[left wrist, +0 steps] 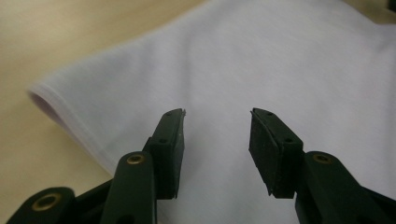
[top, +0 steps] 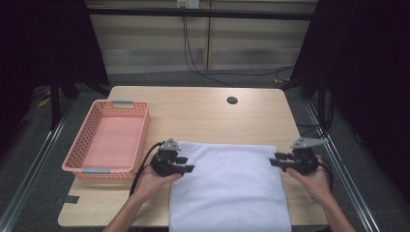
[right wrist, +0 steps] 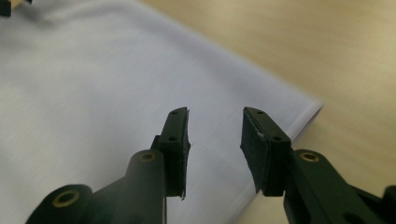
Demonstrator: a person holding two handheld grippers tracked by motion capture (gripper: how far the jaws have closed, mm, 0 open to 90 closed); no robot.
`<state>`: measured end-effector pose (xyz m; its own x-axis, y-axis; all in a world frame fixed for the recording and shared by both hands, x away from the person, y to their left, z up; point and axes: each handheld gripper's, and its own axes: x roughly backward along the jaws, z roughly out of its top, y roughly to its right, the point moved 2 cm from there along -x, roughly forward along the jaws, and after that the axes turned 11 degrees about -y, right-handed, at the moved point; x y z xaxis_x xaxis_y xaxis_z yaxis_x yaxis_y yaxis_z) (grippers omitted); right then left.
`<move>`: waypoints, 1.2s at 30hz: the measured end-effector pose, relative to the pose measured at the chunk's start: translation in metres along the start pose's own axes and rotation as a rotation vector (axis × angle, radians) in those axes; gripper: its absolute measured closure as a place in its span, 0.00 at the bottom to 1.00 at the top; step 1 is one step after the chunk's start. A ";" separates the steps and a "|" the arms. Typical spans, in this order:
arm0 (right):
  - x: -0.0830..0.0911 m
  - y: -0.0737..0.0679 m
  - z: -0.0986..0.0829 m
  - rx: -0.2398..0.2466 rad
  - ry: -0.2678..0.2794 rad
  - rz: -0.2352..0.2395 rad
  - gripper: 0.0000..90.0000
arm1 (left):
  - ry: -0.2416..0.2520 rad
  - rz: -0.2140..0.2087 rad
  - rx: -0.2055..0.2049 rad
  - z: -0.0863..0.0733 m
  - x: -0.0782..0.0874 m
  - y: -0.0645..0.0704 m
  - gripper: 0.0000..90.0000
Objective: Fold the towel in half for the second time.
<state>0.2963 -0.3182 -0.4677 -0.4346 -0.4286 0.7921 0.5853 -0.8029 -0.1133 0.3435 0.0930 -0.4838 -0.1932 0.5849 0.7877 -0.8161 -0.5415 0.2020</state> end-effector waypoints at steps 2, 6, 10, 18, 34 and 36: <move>-0.004 0.007 0.008 -0.005 0.000 -0.009 0.70 | 0.024 -0.003 0.030 0.005 -0.002 -0.007 0.61; -0.034 0.033 0.030 -0.016 -0.036 -0.050 0.66 | 0.059 0.038 0.066 0.019 -0.007 -0.029 0.61; -0.047 0.044 0.031 -0.030 -0.057 -0.068 0.60 | 0.082 0.059 0.106 0.027 -0.010 -0.046 0.59; -0.060 0.059 0.018 -0.078 -0.078 -0.064 0.53 | 0.041 0.072 0.174 0.014 -0.022 -0.067 0.51; -0.063 0.057 0.015 -0.077 -0.101 0.045 0.91 | 0.012 0.029 0.134 0.011 -0.034 -0.071 0.78; -0.061 0.057 0.016 -0.086 -0.093 0.052 0.93 | 0.014 0.004 0.132 0.011 -0.032 -0.070 0.85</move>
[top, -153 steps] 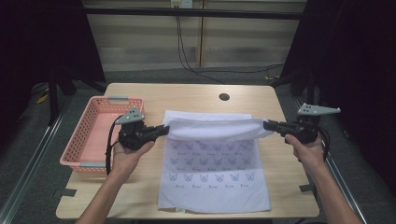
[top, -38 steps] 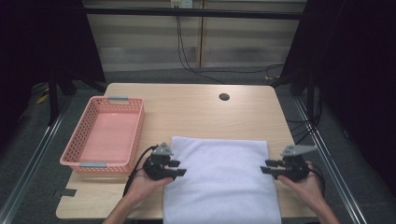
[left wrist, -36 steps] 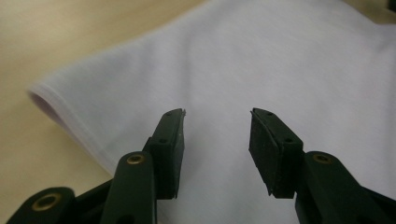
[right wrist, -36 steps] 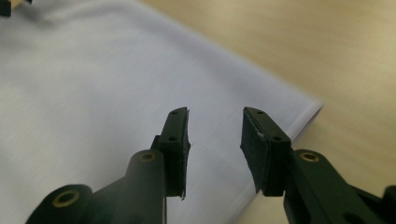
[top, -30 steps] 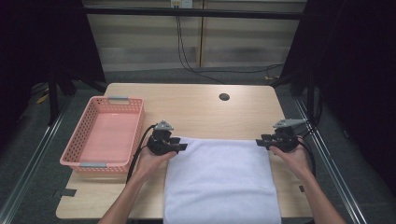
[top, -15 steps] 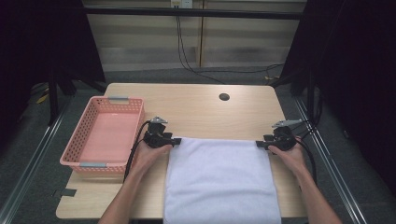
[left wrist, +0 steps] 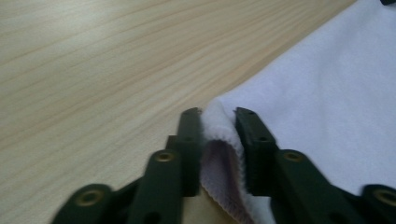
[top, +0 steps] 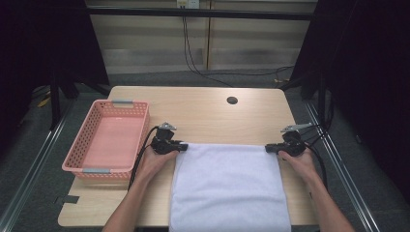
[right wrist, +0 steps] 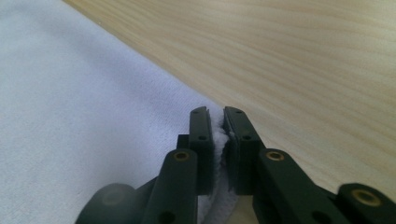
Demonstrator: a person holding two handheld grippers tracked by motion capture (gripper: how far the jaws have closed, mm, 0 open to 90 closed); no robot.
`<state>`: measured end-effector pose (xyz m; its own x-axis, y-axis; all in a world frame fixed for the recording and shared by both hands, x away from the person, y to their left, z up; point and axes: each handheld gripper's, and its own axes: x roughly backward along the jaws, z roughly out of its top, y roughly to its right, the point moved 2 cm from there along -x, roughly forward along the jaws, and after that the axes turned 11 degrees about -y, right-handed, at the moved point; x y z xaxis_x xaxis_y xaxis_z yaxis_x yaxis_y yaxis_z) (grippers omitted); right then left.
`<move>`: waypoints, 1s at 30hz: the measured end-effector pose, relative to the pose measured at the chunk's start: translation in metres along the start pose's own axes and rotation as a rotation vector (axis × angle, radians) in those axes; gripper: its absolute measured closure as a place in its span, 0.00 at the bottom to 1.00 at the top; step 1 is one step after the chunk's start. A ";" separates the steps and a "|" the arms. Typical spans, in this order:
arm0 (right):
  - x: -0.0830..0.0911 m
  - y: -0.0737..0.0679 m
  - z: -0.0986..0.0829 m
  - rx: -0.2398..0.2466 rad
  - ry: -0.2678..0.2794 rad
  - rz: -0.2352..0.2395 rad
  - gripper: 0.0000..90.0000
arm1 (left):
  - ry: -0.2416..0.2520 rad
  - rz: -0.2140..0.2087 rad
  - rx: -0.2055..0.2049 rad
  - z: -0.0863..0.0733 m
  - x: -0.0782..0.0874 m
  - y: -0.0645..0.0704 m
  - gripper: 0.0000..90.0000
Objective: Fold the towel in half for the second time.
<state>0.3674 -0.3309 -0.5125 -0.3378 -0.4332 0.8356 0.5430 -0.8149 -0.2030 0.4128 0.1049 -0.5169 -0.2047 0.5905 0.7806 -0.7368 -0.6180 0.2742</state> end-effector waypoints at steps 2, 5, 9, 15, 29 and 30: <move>0.009 0.001 0.003 -0.012 0.048 0.007 0.94 | 0.041 -0.004 0.001 0.003 0.009 0.003 0.93; 0.017 0.002 0.006 -0.019 0.085 0.010 0.95 | 0.074 0.003 -0.007 0.006 0.019 0.004 0.94; 0.031 0.001 0.016 -0.022 0.159 0.026 0.95 | 0.116 0.006 -0.016 0.014 0.038 0.005 0.94; 0.050 0.000 0.041 -0.003 0.249 0.032 0.95 | 0.179 0.005 -0.008 0.025 0.057 -0.001 0.94; 0.062 0.018 0.070 -0.042 0.294 0.014 0.95 | 0.222 0.043 -0.018 0.062 0.072 -0.006 0.94; 0.064 0.020 0.075 -0.042 0.291 0.007 0.95 | 0.223 0.052 -0.015 0.065 0.072 -0.007 0.94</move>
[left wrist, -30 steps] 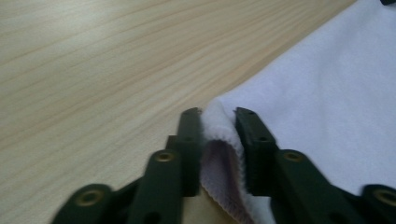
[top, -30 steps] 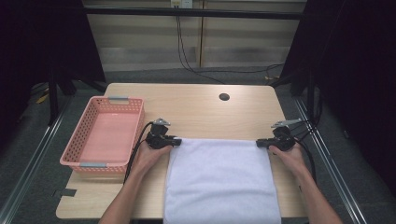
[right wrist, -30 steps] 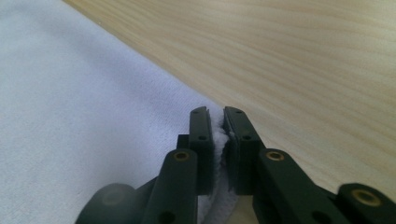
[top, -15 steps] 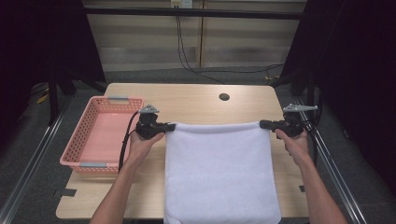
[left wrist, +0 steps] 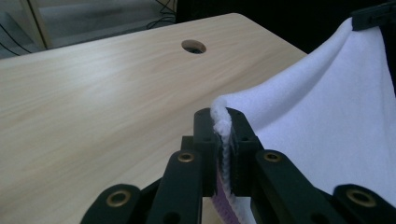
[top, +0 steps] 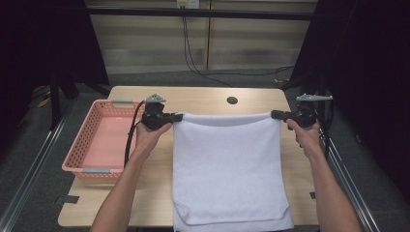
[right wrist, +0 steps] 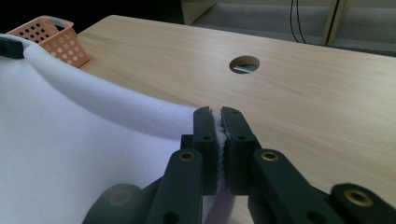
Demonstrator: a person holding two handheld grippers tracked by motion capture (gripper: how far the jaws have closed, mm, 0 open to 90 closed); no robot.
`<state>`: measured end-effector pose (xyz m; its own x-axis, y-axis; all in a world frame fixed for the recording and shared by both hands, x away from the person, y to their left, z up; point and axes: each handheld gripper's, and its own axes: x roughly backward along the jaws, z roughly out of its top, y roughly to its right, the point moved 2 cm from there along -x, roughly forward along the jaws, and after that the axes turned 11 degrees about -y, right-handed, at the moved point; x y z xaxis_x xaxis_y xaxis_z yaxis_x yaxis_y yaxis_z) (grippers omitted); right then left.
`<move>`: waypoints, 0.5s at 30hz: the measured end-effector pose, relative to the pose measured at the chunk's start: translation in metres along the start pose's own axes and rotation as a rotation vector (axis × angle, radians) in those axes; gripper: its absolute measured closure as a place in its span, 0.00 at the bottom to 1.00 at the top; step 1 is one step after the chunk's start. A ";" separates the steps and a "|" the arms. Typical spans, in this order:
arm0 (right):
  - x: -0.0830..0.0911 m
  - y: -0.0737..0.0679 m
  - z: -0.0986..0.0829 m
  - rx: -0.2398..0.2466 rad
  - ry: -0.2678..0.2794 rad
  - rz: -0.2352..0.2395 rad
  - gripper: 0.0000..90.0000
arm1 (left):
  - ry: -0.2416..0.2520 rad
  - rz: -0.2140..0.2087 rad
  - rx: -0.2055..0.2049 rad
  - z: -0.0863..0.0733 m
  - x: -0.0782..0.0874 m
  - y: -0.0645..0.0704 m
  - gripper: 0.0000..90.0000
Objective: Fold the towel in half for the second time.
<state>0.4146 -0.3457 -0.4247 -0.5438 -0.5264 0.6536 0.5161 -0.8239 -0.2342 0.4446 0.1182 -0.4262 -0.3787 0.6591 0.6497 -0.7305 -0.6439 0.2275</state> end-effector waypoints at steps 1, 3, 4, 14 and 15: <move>0.000 0.000 0.000 0.000 0.000 0.000 0.95 | -0.001 0.002 -0.006 0.003 -0.001 -0.001 0.94; 0.000 0.001 0.006 -0.001 0.002 -0.012 0.95 | 0.012 0.009 0.005 0.011 -0.002 -0.005 0.94; 0.000 0.002 0.010 -0.003 0.004 -0.018 0.95 | 0.017 0.011 0.008 0.015 -0.003 -0.008 0.94; 0.014 0.001 0.026 -0.005 0.082 0.000 0.96 | 0.058 -0.001 -0.032 0.032 0.012 -0.004 0.94; 0.016 -0.001 0.023 0.008 0.077 0.003 0.96 | 0.056 -0.003 -0.037 0.029 0.016 -0.001 0.94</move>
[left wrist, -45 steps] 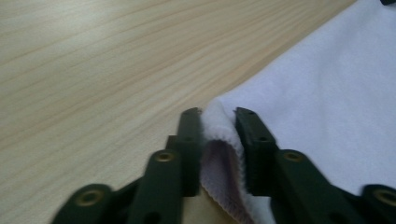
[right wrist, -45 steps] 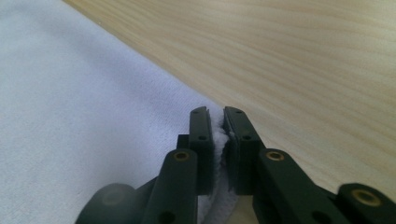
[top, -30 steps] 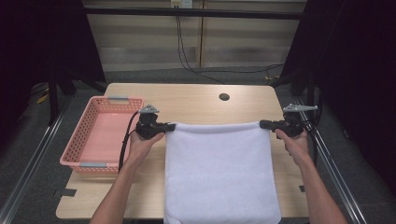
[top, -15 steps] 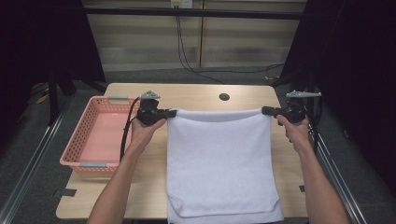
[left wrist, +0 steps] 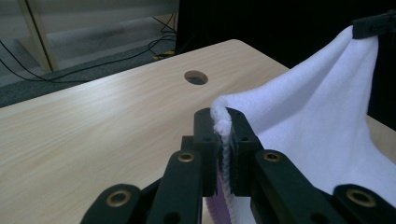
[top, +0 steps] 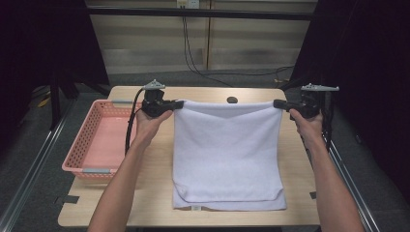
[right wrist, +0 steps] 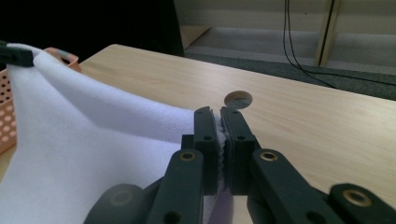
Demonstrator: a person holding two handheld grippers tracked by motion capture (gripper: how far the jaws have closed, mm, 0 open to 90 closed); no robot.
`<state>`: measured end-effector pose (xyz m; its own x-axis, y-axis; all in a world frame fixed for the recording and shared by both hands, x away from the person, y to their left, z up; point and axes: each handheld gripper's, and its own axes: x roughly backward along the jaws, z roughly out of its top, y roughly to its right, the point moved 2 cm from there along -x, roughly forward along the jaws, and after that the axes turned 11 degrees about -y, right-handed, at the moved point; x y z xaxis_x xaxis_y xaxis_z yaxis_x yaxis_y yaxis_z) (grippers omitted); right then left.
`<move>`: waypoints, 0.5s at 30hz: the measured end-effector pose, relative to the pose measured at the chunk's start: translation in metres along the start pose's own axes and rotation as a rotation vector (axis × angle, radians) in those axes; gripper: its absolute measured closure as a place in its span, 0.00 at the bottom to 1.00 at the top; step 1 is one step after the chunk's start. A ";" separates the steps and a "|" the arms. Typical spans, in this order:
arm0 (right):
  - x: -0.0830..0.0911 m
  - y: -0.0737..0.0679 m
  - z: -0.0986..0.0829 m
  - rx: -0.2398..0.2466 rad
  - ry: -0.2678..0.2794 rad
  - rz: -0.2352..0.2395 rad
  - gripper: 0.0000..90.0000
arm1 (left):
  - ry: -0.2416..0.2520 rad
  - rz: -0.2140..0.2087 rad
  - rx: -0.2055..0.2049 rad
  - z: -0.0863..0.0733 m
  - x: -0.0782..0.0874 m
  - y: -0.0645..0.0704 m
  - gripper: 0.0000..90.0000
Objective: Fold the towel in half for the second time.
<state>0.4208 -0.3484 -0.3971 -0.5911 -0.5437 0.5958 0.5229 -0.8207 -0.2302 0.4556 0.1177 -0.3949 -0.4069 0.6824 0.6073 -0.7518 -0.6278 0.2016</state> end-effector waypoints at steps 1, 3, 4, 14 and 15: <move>0.007 -0.005 -0.006 0.017 0.009 0.025 0.96 | 0.005 -0.004 -0.003 -0.002 0.003 0.002 0.94; 0.012 -0.008 -0.010 0.018 0.016 0.034 0.96 | 0.020 -0.020 0.000 -0.007 0.010 0.010 0.94; 0.017 -0.011 -0.013 0.026 0.022 0.044 0.96 | 0.022 -0.011 -0.009 -0.009 0.014 0.016 0.94; 0.059 -0.044 -0.040 0.097 0.004 0.088 0.96 | 0.051 -0.049 -0.052 -0.042 0.046 0.060 0.94; 0.062 -0.047 -0.045 0.099 -0.001 0.090 0.96 | 0.045 -0.048 -0.054 -0.045 0.047 0.062 0.94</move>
<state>0.3322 -0.3518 -0.3846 -0.5382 -0.6141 0.5772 0.6318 -0.7473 -0.2059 0.3664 0.1282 -0.3886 -0.3923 0.7280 0.5623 -0.7972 -0.5740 0.1870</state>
